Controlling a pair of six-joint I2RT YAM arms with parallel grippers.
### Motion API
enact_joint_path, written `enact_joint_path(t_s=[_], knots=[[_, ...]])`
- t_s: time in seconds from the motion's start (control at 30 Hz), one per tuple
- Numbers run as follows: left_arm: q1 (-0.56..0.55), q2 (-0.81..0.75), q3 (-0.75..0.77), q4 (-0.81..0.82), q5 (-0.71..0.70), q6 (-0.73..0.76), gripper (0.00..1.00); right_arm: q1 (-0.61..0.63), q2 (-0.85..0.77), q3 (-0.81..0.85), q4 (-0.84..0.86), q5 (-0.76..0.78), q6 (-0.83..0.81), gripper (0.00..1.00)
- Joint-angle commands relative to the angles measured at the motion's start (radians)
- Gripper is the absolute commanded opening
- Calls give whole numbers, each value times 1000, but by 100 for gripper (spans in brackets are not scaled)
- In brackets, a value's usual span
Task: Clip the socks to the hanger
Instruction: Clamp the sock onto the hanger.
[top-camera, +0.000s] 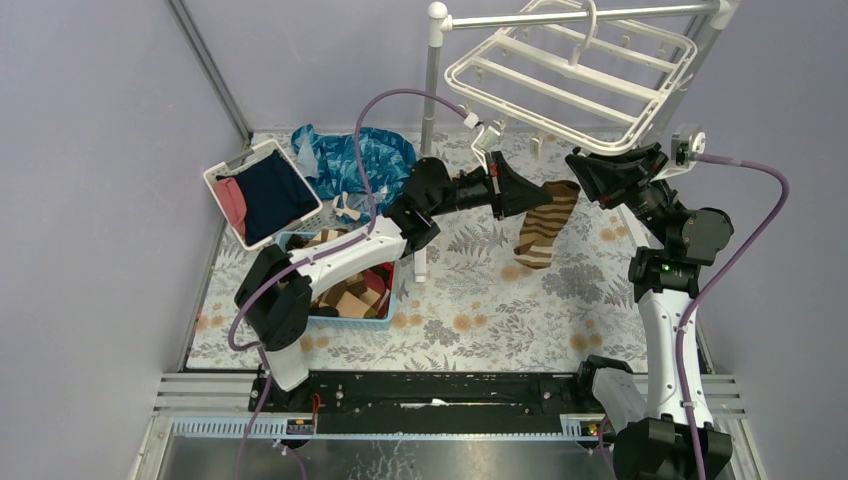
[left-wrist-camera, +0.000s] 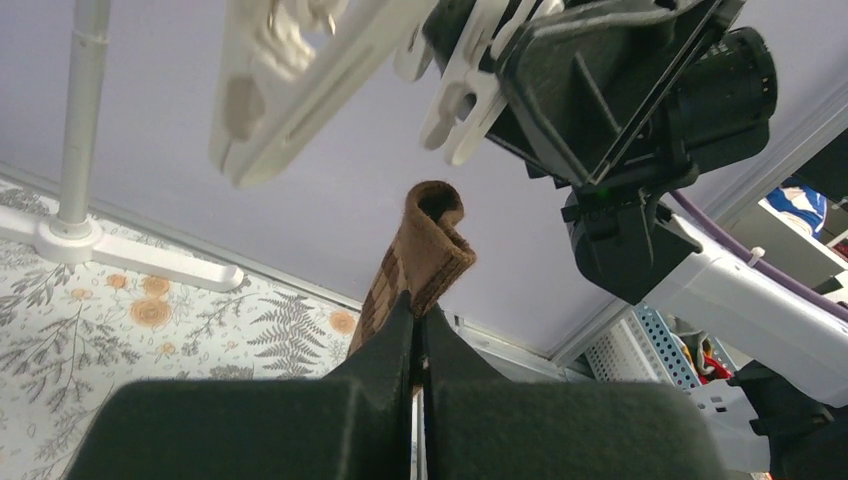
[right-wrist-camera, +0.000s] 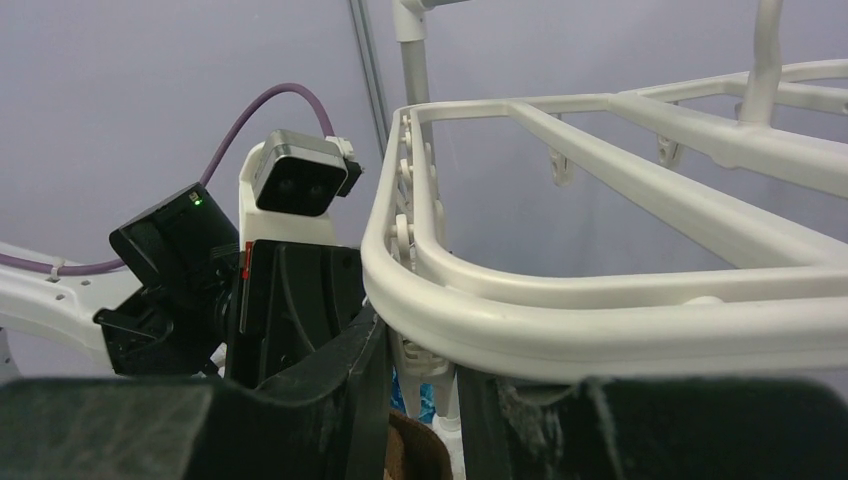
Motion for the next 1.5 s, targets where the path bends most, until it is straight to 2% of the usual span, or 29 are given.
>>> enact_joint_path(t_s=[0.0,0.2,1.07,1.47], knots=[[8,31,63,33,25,-22,0,13,-13,25,40,-37,8,13],[17,52,90,7,11,-37,0,13,-15,21,45,-42,9,13],[34,73,116,81,59,-125,0,18,-12,5,29,-56,-19,13],[55,87,124,146,86,-246,0,21,-9,4,21,-71,-28,13]])
